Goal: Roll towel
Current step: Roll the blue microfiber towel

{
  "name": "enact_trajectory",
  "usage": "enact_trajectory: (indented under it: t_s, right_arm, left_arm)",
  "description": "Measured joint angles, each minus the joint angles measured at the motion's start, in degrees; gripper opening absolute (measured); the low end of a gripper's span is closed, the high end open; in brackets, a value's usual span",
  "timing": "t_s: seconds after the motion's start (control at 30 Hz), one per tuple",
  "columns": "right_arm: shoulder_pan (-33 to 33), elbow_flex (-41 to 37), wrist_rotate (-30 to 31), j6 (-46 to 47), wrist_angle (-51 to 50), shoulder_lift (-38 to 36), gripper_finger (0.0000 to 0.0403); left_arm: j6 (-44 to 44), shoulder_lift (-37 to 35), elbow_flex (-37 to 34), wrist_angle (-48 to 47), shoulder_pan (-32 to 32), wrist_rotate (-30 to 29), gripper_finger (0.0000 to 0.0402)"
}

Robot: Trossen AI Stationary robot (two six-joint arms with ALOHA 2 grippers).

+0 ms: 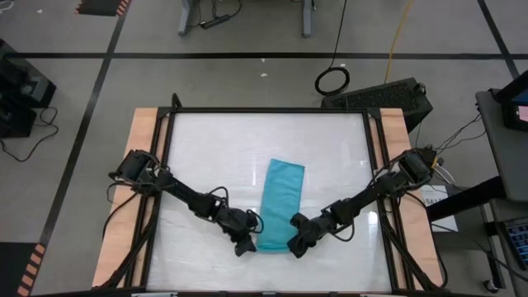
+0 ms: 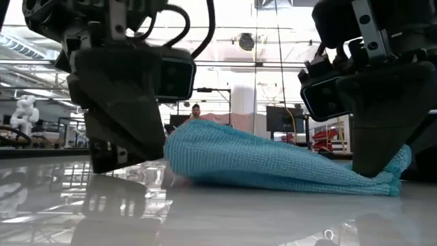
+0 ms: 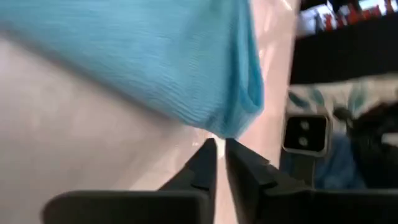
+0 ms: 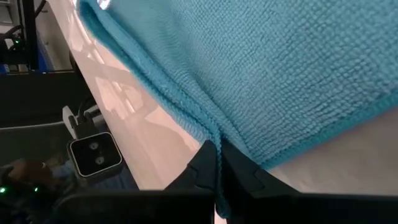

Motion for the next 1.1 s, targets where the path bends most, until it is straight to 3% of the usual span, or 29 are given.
enact_trajectory:
  t_s: [0.23,0.33,0.5,0.6,0.7,0.93,1.1]
  right_arm:
    - [-0.2,0.0,-0.6,0.3,0.4,0.0,0.0]
    - [-0.6,0.0,-1.3,0.4,0.4,0.0,0.0]
    - [-0.6,-0.1,-1.2,0.4,0.6,0.0,0.0]
    - [-0.7,-0.1,-1.5,0.3,0.6,0.0,0.0]
    - [-0.9,-0.1,-2.4,0.0,0.6,0.0,0.0]
    - [-1.0,-0.1,-2.5,-1.1,0.7,0.1,0.0]
    - [-1.4,-0.1,-2.6,-1.2,0.9,0.1,0.0]
  left_arm:
    - [10.4,-3.8,0.7,-2.1,0.4,0.8,0.0148]
    - [16.1,-6.3,0.9,-6.2,0.1,1.2,0.0175]
    - [32.9,-10.8,1.0,-7.3,-4.3,1.0,0.0179]
    - [40.8,-12.0,0.9,-8.8,-5.8,-5.3,0.0179]
    - [42.8,-12.1,0.9,-4.9,-5.6,-7.0,0.018]
    - [52.2,-10.5,1.0,0.7,-6.0,-3.6,0.018]
    - [53.4,-7.1,1.0,0.7,-6.1,-1.4,0.018]
